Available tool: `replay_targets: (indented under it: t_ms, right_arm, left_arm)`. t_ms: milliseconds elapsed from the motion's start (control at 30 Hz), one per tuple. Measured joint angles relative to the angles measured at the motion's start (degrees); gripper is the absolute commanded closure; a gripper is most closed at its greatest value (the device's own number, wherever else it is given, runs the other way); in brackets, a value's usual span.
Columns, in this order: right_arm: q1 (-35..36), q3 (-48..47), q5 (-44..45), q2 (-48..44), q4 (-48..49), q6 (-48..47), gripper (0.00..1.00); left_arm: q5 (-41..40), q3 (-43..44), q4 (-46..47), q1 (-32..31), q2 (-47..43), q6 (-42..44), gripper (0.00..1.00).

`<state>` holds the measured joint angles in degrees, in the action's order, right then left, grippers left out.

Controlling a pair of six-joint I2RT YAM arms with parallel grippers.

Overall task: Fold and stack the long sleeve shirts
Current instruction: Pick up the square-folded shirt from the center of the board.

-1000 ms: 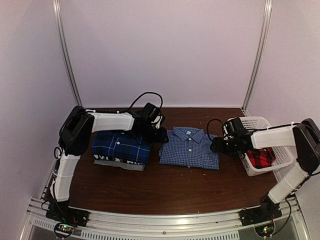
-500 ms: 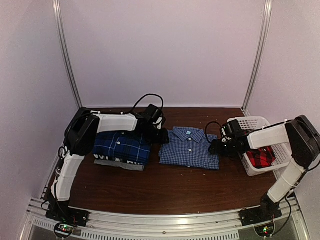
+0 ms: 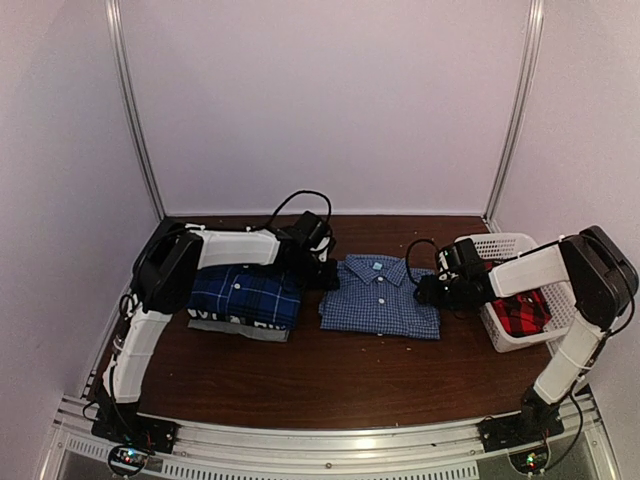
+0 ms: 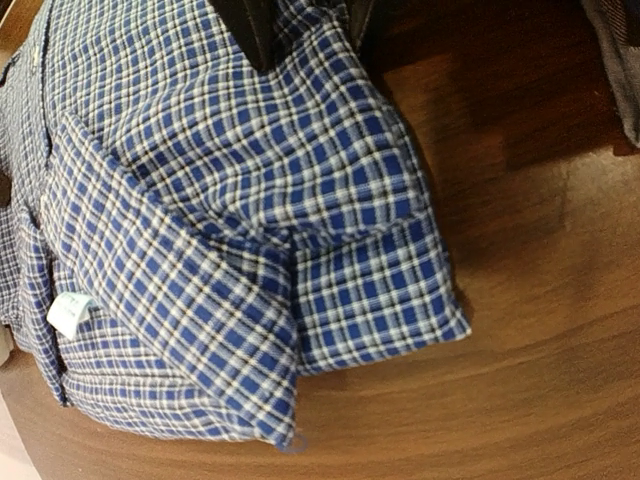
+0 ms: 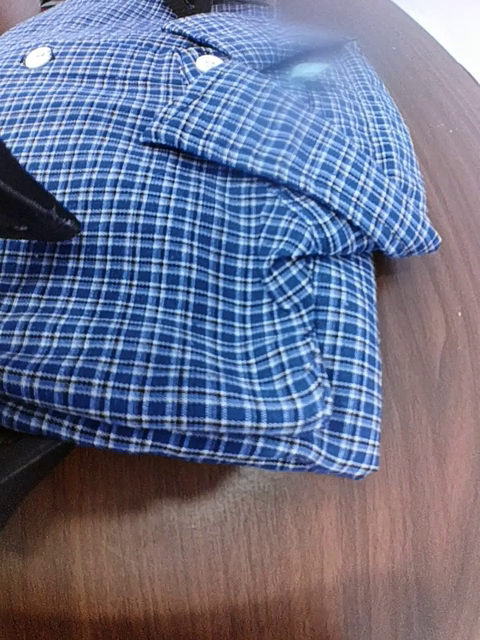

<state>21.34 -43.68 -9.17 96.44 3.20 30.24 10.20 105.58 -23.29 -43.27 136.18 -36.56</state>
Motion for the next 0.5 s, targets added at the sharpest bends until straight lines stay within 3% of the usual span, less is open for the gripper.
replay_targets:
  t_ms: [233,433,500]
  right_arm:
    - [0.0,0.0,-1.0,0.5,-0.3,0.3,0.79]
    - [0.2,-0.5,-1.8,0.5,-2.1,0.3,1.00]
    - [0.2,-1.0,-2.0,0.3,-3.0,0.0,1.00]
  left_arm:
    - [0.2,1.2,-1.1,-0.8,0.7,-1.0,1.00]
    - [0.7,2.9,-2.8,-0.9,0.8,-1.3,1.00]
    - [0.7,3.3,-3.2,-0.9,0.8,-1.4,1.00]
